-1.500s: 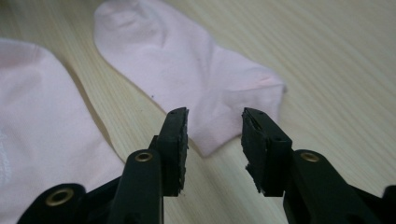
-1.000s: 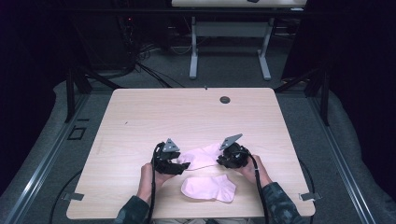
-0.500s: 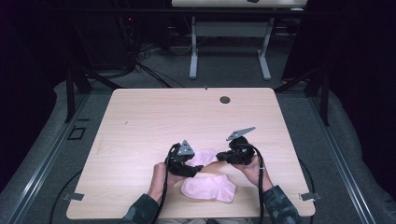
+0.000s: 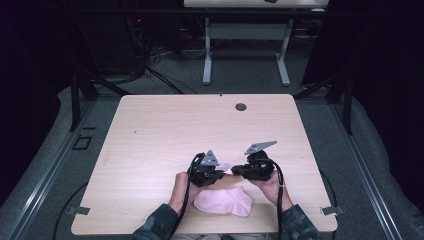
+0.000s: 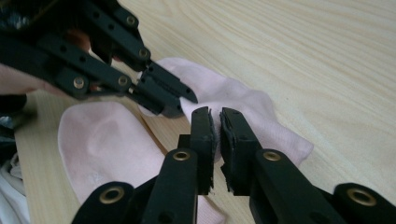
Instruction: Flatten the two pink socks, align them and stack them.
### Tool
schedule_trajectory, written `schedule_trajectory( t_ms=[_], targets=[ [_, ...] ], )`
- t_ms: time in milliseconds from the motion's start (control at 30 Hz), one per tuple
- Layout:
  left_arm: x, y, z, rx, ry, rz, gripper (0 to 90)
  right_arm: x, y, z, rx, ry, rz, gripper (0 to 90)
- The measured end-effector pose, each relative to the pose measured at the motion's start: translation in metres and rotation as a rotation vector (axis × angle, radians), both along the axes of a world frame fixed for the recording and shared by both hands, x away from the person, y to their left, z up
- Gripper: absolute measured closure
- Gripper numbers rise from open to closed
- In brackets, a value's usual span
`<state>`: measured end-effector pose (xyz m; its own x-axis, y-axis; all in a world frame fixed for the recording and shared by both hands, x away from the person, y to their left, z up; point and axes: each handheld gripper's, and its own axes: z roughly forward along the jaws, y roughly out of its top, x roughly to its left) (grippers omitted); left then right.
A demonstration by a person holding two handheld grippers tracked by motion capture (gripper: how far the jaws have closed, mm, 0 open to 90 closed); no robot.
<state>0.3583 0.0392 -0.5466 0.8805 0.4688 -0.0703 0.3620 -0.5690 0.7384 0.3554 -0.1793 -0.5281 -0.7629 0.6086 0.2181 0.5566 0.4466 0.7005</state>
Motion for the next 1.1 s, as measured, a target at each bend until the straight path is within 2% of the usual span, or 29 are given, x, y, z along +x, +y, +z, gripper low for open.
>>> schedule_trajectory(
  t_ms=[100,133,300,333,367,467,500,567,600,633,733,867,967,1100],
  targets=[
    [0.004,0.003,0.007,-0.016,0.017,0.009,88.8,-0.007,0.001,0.000,-0.065,-0.084,-0.016,65.9],
    [0.005,0.004,0.009,-0.022,0.024,0.015,88.8,-0.010,0.000,0.000,-0.087,-0.126,-0.016,61.9],
    [0.012,0.008,0.018,-0.047,0.055,0.041,88.9,-0.028,0.005,0.003,-0.154,-0.273,0.005,45.1],
    [0.013,0.009,0.020,-0.054,0.062,0.041,88.8,-0.032,0.009,0.004,-0.171,-0.314,0.001,43.9],
    [0.014,0.009,0.021,-0.057,0.063,0.043,88.8,-0.035,0.012,0.004,-0.185,-0.332,0.006,42.7],
    [0.016,0.010,0.025,-0.071,0.075,0.047,88.8,-0.035,0.025,0.000,-0.228,-0.355,0.019,40.6],
    [0.017,0.010,0.026,-0.076,0.074,0.046,88.8,-0.034,0.029,-0.002,-0.226,-0.357,0.023,41.1],
    [0.017,0.011,0.028,-0.077,0.070,0.044,88.7,-0.033,0.034,-0.004,-0.246,-0.388,0.009,51.7],
    [0.016,0.011,0.028,-0.076,0.071,0.042,88.7,-0.031,0.036,-0.005,-0.253,-0.389,0.012,57.2],
    [0.016,0.012,0.027,-0.084,0.072,0.039,88.7,-0.030,0.036,-0.004,-0.253,-0.396,0.001,67.2],
    [0.015,0.015,0.027,-0.092,0.068,0.019,87.7,-0.026,0.031,0.001,-0.204,-0.386,-0.016,83.6],
    [0.011,0.016,0.023,-0.091,0.055,0.013,78.3,-0.022,0.022,0.015,-0.134,-0.332,-0.017,86.5],
    [0.001,0.016,0.020,-0.084,0.018,0.037,69.2,-0.020,0.018,0.026,-0.125,-0.295,-0.038,86.9],
    [-0.016,0.014,0.014,-0.045,-0.049,0.069,56.8,-0.019,0.015,0.038,-0.117,-0.257,-0.071,87.0]
  ],
)
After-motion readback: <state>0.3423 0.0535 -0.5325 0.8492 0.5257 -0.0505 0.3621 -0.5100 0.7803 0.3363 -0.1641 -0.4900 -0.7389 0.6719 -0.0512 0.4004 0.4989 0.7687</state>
